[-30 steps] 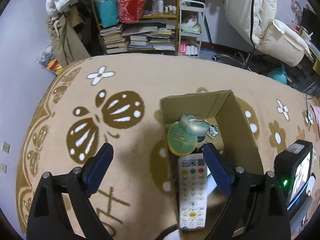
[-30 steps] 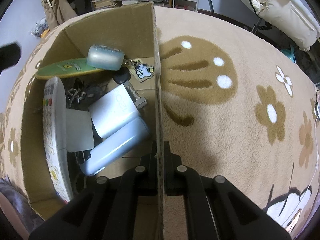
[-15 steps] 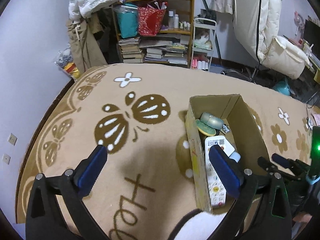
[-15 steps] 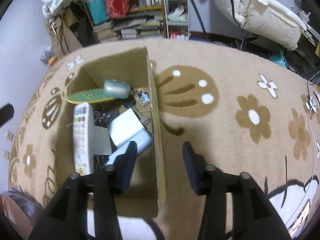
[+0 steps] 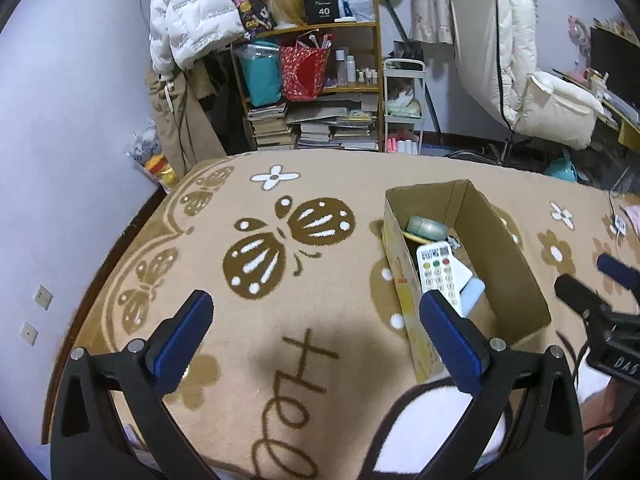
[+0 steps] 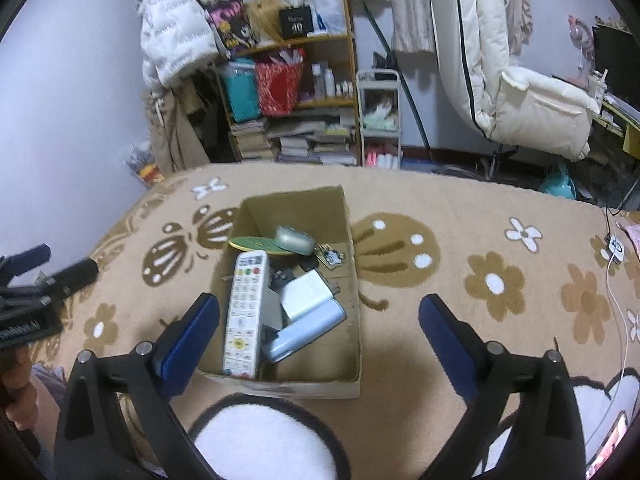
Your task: Organize rigid objects
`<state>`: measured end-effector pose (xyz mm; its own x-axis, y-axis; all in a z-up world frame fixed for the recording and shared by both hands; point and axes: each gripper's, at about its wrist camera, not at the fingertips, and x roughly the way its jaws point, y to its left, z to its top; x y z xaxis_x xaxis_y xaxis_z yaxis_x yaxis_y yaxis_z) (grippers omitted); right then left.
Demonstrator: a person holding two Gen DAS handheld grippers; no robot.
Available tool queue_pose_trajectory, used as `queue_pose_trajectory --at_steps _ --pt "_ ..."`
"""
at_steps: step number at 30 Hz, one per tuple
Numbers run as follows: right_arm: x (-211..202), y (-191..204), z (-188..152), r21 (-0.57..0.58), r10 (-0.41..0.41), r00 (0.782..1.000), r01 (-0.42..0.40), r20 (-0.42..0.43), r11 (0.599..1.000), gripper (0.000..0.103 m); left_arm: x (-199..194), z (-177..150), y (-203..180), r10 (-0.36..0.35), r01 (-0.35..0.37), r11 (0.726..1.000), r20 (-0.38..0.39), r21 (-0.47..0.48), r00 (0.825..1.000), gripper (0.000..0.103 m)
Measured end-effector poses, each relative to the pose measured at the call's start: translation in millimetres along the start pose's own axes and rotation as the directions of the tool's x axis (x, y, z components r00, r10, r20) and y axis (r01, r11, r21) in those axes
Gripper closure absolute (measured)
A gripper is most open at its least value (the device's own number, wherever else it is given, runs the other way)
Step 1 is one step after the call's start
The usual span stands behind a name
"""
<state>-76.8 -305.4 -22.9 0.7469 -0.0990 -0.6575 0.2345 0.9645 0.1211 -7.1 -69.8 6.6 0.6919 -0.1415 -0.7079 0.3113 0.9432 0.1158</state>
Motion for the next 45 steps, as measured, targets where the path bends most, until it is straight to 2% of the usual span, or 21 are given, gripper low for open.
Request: queue_pose_trajectory --at_steps 11,15,21,25,29,32,35,45 --pt "-40.2 2.2 -13.7 0.05 0.058 0.99 -0.065 0.125 0.997 0.0 -36.8 -26.6 9.1 -0.016 0.017 1.0 0.083 -0.011 0.996 0.001" --pt "-43.9 8.5 -18.0 0.024 0.061 0.988 -0.065 0.142 0.998 0.0 -40.6 -33.4 10.7 0.016 -0.016 1.0 0.106 0.002 0.994 0.001" --pt "-38.2 16.1 -24.4 -0.02 0.05 0.992 -0.048 0.114 0.999 0.0 -35.8 -38.2 13.9 0.038 -0.038 0.999 0.093 0.005 0.995 0.001" --pt "-34.9 20.2 -26.4 -0.042 0.044 0.994 -0.04 0.104 0.998 0.0 -33.2 -41.7 15.4 0.078 -0.079 0.997 0.093 0.01 0.993 0.001" --pt "-33.2 20.2 -27.7 -0.041 0.044 0.994 -0.04 0.097 0.998 0.0 -29.8 -43.7 17.7 0.063 -0.064 0.998 0.075 0.01 0.995 0.001" --pt "-32.2 20.0 -28.1 -0.039 0.046 0.995 -0.043 0.093 0.998 0.0 -28.5 -44.4 16.0 0.083 -0.084 0.996 0.076 0.015 0.994 0.001" --pt "-32.2 19.9 -27.9 -0.04 0.044 0.995 -0.041 0.093 0.998 0.0 -27.2 -44.6 15.8 0.066 -0.067 0.998 0.069 0.014 0.995 0.001" --pt "-32.4 19.4 -27.5 -0.04 0.046 0.995 -0.043 0.093 0.998 0.0 -29.2 -45.6 16.4 0.076 -0.078 0.997 0.076 0.015 0.994 0.001"
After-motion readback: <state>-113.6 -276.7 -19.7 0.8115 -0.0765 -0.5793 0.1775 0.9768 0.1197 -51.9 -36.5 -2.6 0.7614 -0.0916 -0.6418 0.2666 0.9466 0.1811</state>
